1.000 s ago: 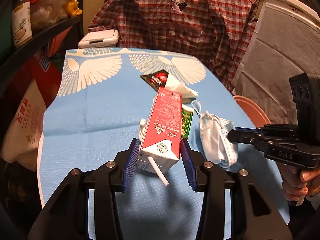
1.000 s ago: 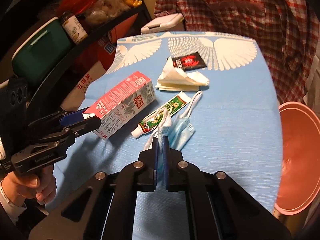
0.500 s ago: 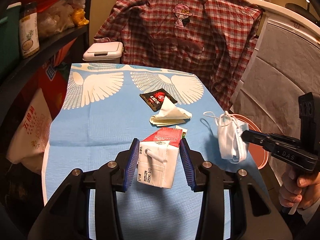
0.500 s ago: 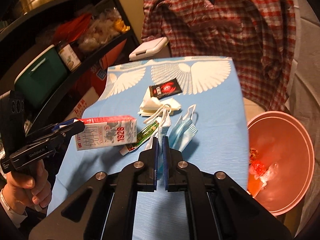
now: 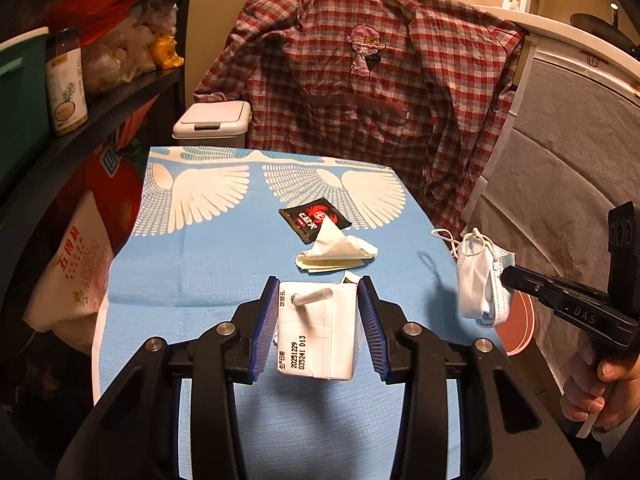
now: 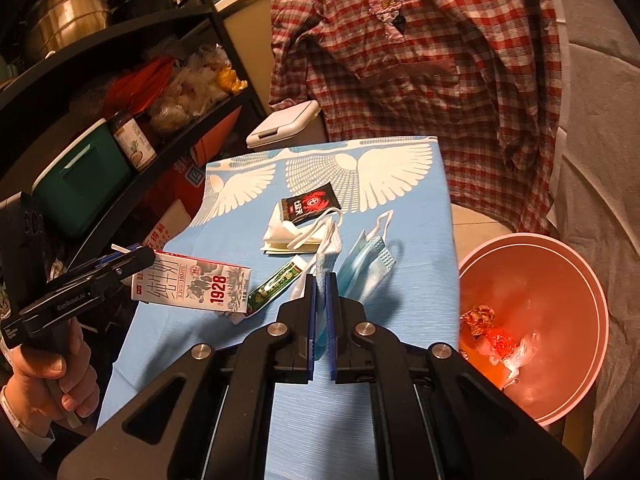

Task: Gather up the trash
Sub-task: 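Lift and carry the milk carton and blue mask over the pink bin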

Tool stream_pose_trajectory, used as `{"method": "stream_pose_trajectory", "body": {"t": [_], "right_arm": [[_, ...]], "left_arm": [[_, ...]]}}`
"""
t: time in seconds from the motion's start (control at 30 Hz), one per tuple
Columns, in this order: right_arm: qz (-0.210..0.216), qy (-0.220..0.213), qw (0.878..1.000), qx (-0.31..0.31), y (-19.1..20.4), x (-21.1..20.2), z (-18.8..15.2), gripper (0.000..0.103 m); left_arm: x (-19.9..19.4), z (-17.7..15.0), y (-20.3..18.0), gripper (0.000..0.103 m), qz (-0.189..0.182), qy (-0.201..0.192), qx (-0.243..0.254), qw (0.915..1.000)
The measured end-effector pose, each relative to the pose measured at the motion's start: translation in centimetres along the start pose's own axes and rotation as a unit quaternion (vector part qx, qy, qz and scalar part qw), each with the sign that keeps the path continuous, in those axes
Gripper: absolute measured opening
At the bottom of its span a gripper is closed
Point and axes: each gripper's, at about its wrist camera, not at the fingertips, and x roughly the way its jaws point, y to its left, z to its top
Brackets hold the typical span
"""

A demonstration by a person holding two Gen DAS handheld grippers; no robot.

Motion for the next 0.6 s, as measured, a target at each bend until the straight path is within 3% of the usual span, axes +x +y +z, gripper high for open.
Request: {"method": "stream_pose_trajectory", "body": {"t": [0.6], "right_arm": [[-0.013,-0.029,0.999,0.026,-3.0,-2.7,0.4,0.005]], "left_arm": [[-0.8,1.0,-1.8,0.039,-0.008,-0.019,0.000,0.9998]]}}
